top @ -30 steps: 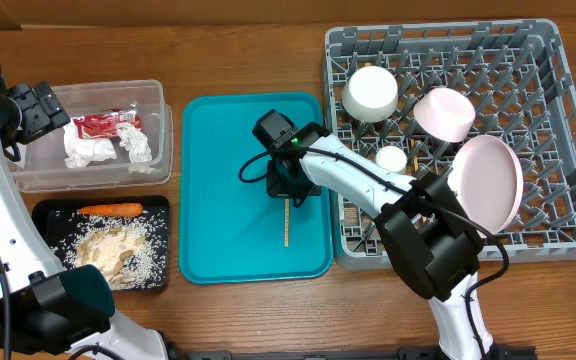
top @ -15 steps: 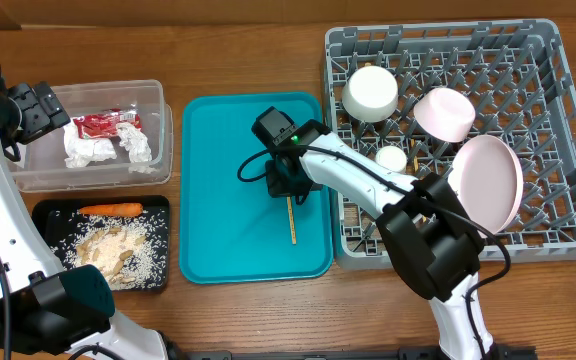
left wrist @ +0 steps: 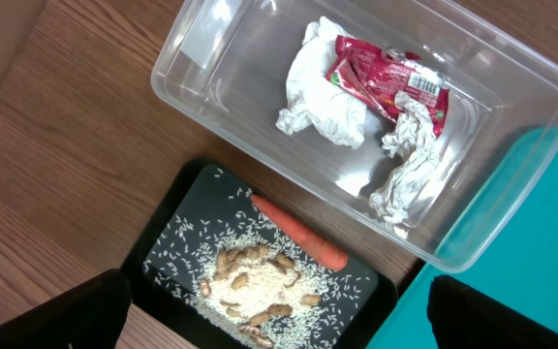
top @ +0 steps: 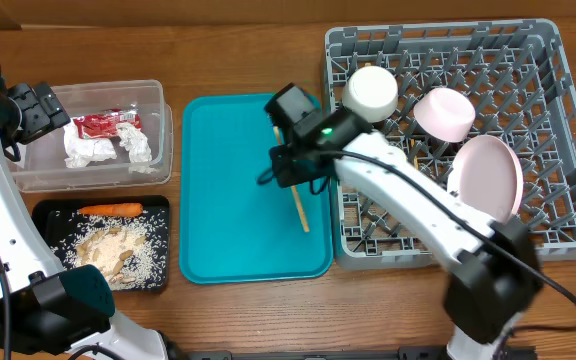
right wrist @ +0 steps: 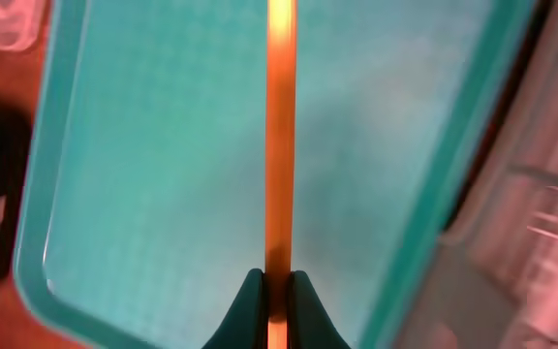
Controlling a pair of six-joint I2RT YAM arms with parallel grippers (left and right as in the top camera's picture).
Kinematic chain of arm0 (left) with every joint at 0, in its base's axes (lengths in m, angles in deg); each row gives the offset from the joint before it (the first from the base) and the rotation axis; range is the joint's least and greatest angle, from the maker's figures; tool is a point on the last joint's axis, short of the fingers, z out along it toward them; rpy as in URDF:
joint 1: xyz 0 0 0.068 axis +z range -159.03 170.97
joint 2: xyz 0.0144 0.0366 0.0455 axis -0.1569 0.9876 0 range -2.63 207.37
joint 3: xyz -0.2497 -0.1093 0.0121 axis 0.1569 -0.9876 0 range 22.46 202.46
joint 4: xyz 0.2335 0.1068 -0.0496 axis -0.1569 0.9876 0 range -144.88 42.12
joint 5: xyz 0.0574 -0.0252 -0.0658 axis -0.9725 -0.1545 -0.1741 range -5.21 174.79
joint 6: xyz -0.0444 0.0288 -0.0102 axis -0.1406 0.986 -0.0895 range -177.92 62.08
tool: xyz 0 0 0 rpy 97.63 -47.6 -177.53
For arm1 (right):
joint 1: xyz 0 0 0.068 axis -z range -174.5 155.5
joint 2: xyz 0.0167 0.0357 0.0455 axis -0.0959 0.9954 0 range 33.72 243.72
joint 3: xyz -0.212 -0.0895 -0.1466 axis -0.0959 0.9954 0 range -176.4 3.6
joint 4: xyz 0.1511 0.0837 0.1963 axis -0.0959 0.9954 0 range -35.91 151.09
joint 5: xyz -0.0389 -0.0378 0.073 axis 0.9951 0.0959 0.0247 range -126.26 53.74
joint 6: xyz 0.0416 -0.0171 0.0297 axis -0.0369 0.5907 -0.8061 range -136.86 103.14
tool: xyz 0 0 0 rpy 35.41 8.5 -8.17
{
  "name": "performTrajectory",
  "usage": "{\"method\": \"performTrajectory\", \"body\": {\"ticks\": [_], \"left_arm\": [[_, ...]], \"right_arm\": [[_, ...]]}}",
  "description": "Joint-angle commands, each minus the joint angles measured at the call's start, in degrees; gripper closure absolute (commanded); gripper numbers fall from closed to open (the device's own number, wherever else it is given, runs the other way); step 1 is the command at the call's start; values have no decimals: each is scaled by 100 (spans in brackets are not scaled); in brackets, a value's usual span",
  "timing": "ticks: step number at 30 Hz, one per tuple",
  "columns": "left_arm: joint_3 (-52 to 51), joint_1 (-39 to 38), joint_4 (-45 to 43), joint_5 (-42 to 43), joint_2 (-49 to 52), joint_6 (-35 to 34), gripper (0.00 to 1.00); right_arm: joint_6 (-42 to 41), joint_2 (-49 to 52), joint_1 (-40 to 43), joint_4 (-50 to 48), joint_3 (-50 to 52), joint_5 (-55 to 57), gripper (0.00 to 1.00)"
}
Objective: Sort waste into correct bins and load items into the dishwasher
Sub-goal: 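Carry the second chopstick with the right gripper into the rack, then lower the second chopstick upright between the rack tines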
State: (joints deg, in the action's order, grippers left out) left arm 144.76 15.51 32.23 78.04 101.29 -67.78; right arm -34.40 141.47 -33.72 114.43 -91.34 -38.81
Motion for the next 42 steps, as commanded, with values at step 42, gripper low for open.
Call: {"method": "performTrajectory", "body": {"ticks": [42], "left_arm": [[122, 4, 2, -74, -92, 87, 0]], "right_arm": [[1593, -1032, 3062, 2837, 782, 901, 96]]}}
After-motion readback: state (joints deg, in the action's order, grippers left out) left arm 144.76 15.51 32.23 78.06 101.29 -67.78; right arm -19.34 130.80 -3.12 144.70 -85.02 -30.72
